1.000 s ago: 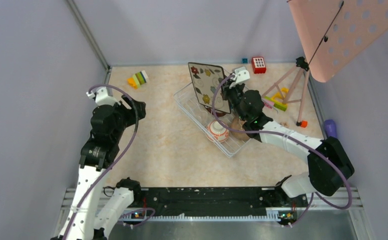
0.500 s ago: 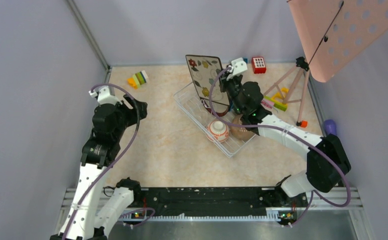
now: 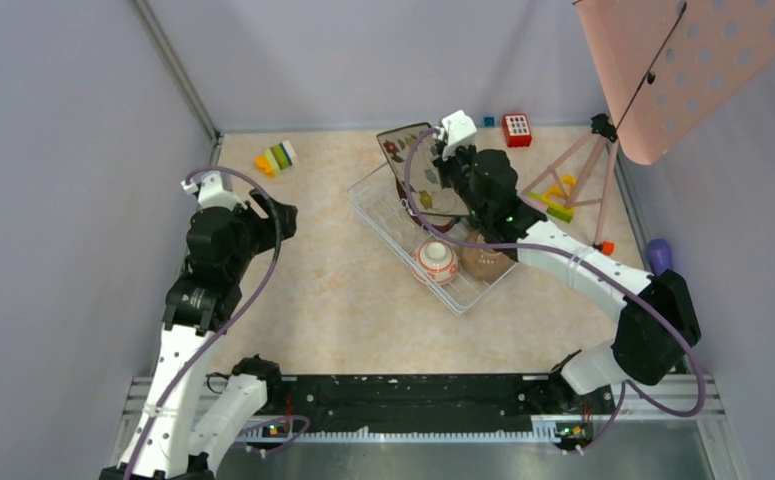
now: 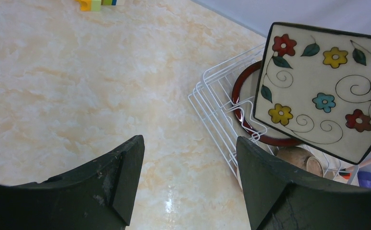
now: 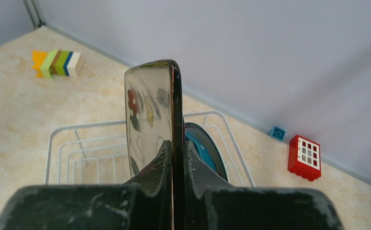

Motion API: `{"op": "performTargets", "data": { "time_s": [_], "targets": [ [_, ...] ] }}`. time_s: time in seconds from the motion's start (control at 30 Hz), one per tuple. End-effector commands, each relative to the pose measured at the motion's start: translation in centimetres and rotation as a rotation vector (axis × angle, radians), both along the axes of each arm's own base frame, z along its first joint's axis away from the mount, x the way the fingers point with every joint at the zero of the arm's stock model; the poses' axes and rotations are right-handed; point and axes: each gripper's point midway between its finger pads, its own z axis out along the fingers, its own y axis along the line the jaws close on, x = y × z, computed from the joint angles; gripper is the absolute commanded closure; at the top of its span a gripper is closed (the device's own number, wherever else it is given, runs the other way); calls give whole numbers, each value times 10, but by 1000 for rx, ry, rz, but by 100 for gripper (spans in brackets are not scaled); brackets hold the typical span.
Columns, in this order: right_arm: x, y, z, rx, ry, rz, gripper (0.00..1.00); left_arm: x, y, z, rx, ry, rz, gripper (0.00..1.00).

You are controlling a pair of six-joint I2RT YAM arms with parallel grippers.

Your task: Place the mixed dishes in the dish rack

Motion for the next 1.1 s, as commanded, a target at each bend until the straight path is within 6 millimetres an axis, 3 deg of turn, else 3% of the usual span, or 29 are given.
{"op": "performTargets", "data": {
  "time_s": [0.0, 0.47, 0.6, 1.07],
  "targets": [
    [-37, -22, 161, 207, -321, 4, 100, 6, -2, 14, -13, -60, -10, 25],
    [-39, -13, 177, 116, -212, 28, 100, 5, -2, 8, -11, -48, -9, 25],
    [-35, -5, 168, 68, -145, 39, 100, 5, -2, 6, -12, -43, -10, 25],
    [-23, -5, 129, -9, -71, 0, 100, 4, -2, 2, -5, -34, -12, 25]
  ]
}}
